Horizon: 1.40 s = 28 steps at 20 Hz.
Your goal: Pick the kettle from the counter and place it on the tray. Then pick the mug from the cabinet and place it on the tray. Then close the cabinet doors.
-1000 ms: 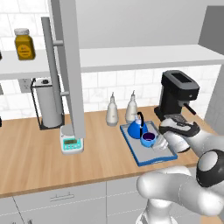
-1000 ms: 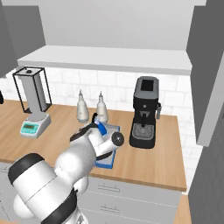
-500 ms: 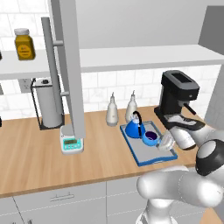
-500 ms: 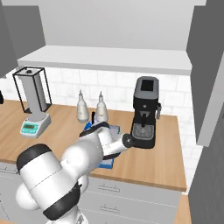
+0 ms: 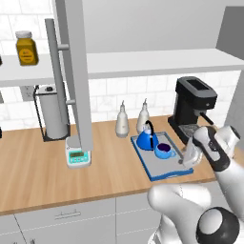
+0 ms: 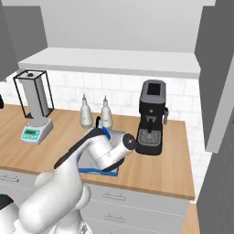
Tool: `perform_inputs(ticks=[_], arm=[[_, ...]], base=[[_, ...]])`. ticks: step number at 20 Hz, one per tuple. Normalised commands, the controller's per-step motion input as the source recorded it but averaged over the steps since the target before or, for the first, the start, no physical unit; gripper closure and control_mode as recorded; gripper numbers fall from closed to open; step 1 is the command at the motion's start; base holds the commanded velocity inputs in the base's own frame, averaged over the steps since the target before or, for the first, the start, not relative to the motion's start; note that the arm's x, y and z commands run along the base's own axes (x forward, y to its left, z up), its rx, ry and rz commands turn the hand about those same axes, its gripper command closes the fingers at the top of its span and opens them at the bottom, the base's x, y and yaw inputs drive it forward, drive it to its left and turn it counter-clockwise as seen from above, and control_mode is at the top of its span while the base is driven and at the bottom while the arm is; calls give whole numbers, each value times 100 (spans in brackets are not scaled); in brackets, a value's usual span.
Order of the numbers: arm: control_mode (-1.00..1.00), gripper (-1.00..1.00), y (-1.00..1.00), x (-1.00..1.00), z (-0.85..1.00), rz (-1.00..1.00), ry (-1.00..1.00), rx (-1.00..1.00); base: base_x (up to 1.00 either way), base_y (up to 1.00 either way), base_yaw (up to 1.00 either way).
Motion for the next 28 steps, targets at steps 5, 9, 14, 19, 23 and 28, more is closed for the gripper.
perform_inputs(ticks=[5,9,14,19,23,28], arm=[[-100,-100,13,-82,100,-14,9,-3],[-100,-100,0,-46,96,-38,31,0],[-100,-100,0,2,19,-18,27,-8],[-100,-100,0,0,2,0,5,1],[-100,-100,0,0,53,-20,2,0],[-100,-100,-4,0,93,-21,2,0]], base=[[0,0,0],[0,0,0],[0,0,0],[0,0,0],[0,0,0],[0,0,0]])
